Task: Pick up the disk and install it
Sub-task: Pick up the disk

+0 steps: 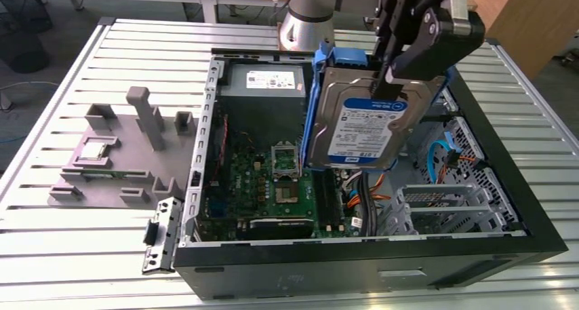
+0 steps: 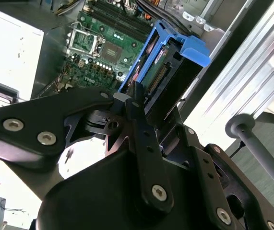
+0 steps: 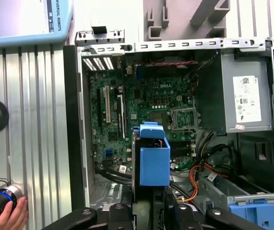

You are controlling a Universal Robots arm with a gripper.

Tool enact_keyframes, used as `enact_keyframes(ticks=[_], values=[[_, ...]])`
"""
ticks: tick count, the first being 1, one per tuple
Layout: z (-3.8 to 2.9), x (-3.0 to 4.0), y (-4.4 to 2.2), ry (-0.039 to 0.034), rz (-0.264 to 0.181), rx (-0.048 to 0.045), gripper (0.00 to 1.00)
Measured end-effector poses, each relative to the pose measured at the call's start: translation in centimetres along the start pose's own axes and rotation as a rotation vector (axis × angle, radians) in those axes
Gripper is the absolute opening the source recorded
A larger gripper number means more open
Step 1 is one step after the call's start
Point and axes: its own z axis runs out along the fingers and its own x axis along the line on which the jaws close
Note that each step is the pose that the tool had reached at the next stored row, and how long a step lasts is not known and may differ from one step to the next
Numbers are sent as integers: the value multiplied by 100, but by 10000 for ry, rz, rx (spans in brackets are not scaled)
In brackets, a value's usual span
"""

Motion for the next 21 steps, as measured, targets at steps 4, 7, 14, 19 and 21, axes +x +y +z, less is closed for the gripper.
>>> enact_keyframes(ticks=[4,7,14,19,21], values=[[-2,21,-61,0,1,0,35],[-2,66,-90,0,1,0,35],[-2,80,-97,-1,1,0,35],[-3,80,-111,0,0,0,35],[-3,78,-130,0,1,0,35]])
